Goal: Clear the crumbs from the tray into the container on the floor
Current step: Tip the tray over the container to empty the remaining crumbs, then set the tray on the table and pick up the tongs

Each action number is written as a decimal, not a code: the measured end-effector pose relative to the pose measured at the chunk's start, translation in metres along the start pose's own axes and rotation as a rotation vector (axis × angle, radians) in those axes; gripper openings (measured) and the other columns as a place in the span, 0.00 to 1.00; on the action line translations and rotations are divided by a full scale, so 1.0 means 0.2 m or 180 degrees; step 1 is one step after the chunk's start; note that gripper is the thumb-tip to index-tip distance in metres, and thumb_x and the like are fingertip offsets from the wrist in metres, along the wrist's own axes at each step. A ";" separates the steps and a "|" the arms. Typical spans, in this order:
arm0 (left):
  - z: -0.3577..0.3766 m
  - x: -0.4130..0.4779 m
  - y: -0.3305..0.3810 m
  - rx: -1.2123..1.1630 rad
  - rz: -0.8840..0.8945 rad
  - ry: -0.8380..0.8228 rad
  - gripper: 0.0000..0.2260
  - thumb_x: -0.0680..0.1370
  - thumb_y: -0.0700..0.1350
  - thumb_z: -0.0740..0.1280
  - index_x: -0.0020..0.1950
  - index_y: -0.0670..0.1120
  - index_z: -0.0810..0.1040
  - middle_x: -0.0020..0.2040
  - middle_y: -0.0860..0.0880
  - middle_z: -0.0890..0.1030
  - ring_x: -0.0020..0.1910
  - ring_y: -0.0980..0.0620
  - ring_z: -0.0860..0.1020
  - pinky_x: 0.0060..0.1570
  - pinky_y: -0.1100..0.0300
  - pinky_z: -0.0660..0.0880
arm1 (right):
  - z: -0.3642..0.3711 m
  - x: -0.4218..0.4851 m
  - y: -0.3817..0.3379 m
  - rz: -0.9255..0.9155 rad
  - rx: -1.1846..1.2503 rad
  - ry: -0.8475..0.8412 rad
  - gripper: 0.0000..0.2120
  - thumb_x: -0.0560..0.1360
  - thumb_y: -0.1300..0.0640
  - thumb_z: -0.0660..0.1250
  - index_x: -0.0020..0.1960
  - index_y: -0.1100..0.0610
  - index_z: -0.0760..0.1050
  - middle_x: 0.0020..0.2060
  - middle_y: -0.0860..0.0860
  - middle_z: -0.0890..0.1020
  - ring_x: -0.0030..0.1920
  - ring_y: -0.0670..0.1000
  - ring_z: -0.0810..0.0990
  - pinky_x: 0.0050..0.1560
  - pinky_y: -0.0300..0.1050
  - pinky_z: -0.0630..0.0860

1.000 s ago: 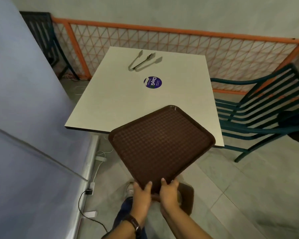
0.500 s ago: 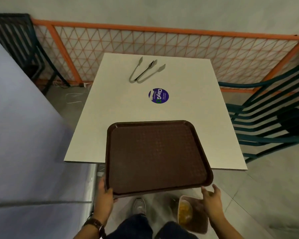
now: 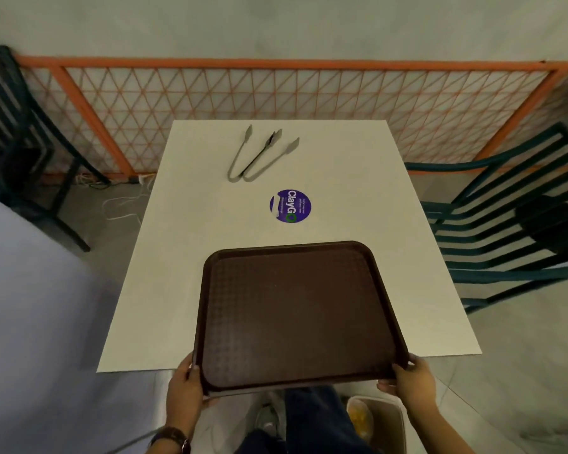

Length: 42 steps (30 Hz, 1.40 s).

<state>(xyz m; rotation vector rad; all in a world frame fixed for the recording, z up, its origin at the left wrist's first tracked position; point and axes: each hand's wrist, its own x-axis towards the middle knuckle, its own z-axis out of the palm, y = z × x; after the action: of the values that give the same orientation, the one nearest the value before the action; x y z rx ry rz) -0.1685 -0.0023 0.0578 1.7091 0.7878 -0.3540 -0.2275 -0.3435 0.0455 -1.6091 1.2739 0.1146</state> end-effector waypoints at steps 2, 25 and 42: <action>0.05 0.04 0.05 0.0101 -0.0035 0.0053 0.15 0.80 0.39 0.57 0.66 0.43 0.72 0.53 0.42 0.76 0.47 0.41 0.76 0.44 0.48 0.79 | -0.01 0.04 -0.06 -0.0028 0.0073 -0.0038 0.18 0.75 0.73 0.59 0.59 0.55 0.64 0.42 0.62 0.78 0.34 0.64 0.81 0.28 0.49 0.81; 0.96 0.75 0.80 0.0399 -0.0007 -0.0033 0.16 0.79 0.38 0.60 0.66 0.42 0.73 0.59 0.41 0.77 0.50 0.41 0.75 0.48 0.49 0.77 | 0.01 1.10 -0.92 0.0078 0.0129 0.0057 0.26 0.74 0.77 0.59 0.68 0.56 0.64 0.64 0.63 0.70 0.51 0.69 0.78 0.28 0.47 0.78; 1.15 0.96 0.99 0.0667 0.0064 -0.0168 0.15 0.79 0.40 0.59 0.66 0.45 0.73 0.58 0.41 0.79 0.49 0.43 0.76 0.45 0.52 0.79 | 0.04 1.30 -1.14 -0.0103 0.0055 0.0230 0.24 0.77 0.70 0.60 0.69 0.55 0.64 0.65 0.63 0.70 0.39 0.60 0.79 0.44 0.60 0.80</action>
<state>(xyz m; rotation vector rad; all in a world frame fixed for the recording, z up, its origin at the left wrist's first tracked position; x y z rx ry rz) 0.1408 -0.1801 0.0198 1.8935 0.7143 -0.4795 0.0617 -0.5303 0.0285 -1.6309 1.2999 0.0255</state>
